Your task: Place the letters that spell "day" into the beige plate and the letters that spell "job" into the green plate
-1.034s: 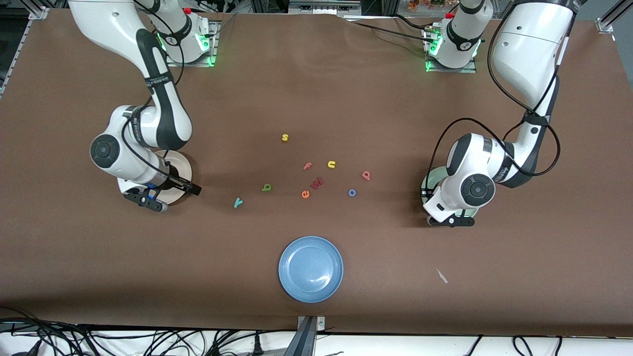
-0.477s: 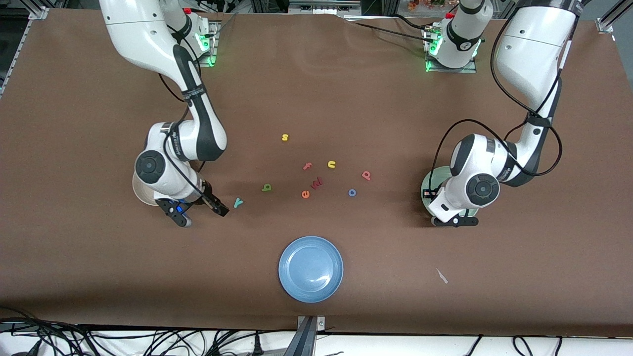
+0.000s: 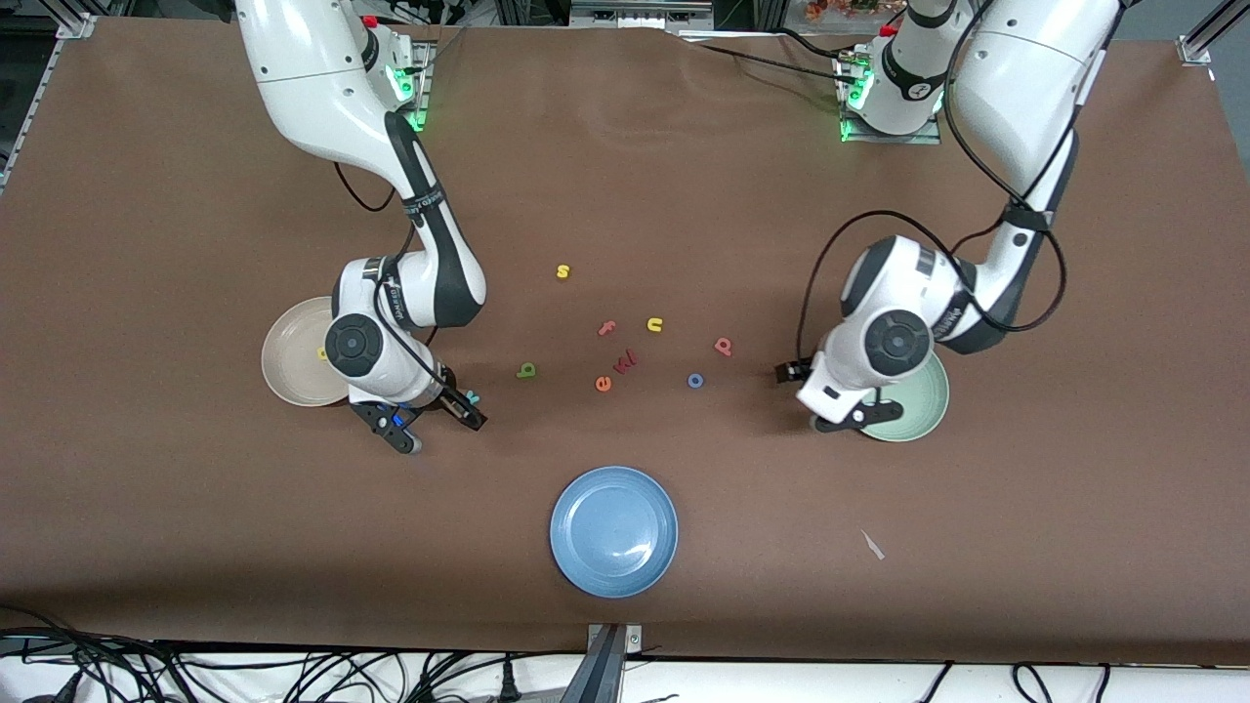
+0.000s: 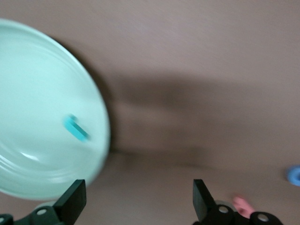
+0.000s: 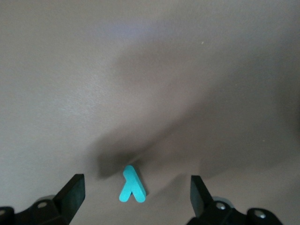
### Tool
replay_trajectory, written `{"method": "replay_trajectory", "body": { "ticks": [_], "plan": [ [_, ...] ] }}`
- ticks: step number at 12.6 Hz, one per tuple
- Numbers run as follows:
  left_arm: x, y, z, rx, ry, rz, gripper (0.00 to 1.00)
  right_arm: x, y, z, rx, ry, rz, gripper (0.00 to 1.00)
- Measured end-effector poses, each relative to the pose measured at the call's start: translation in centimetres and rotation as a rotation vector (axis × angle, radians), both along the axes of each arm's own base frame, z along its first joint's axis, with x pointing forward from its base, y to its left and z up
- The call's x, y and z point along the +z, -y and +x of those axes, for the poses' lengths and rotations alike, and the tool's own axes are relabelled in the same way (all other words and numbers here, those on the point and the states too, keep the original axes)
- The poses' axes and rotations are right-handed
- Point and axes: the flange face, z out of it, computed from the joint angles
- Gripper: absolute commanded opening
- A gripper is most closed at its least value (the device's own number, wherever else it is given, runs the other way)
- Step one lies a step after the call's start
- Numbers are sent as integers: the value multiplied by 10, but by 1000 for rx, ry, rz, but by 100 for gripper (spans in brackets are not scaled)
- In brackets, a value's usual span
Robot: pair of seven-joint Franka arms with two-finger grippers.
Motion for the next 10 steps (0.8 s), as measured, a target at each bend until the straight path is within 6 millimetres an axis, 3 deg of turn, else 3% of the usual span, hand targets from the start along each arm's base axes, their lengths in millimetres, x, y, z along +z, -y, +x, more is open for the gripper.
{"method": "replay_trajectory", "body": {
  "ticks": [2, 5, 6, 8, 9, 10],
  "plan": [
    [7, 38, -13, 95, 8, 11, 100, -4, -1, -1, 3, -4, -4, 76],
    [7, 77, -30, 231, 22, 42, 96, -4, -2, -1, 5, -4, -3, 44],
    [4, 85, -33, 286, 29, 48, 89, -4, -2, -1, 5, -4, -4, 37],
    [-11, 97, -37, 395, 43, 50, 65, -3, -4, -1, 8, -3, -3, 27],
    [-21, 102, -38, 447, 50, 45, 59, -3, -6, -2, 12, -2, -3, 20],
    [-32, 103, -38, 484, 52, 41, 58, -3, -7, -2, 13, -2, -3, 12]
  ]
}}
